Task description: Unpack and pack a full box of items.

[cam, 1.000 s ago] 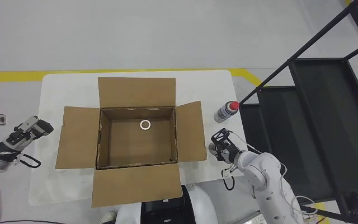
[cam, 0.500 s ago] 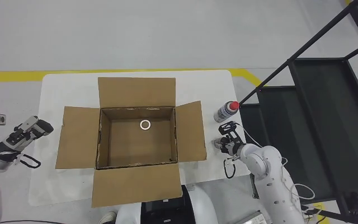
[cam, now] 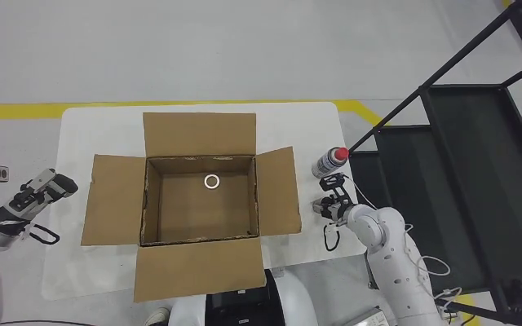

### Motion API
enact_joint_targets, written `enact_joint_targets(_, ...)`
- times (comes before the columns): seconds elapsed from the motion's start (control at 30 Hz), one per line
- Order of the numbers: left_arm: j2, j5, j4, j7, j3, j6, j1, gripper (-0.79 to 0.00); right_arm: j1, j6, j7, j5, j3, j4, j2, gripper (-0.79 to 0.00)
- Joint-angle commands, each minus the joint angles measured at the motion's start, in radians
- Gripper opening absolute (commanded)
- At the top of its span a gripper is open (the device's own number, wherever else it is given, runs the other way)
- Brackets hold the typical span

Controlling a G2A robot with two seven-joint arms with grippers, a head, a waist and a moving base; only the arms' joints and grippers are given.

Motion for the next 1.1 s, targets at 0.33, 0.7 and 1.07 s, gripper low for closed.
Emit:
enact_joint_targets(0.33, 0.000, 0.000, 0.000, 0.000, 0.000, 0.000, 0.000, 0.000, -0.148, 0.055, -0.089, -0.057, 0.042, -0.296, 0.013, 0.000)
enact_joint_targets(0.7, 0.000, 0.000, 0.000, 0.000, 0.000, 0.000, 0.000, 0.000, -0.370, 0.142, -0.289, -0.339, 0.034, -0.764, 0.019, 0.000)
enact_joint_targets(1.07, 0.000, 0.000, 0.000, 0.000, 0.000, 0.000, 0.000, 0.000, -0.068, -0.028, -0.302, -0.385, -0.358, -0.695, 0.004, 0.000)
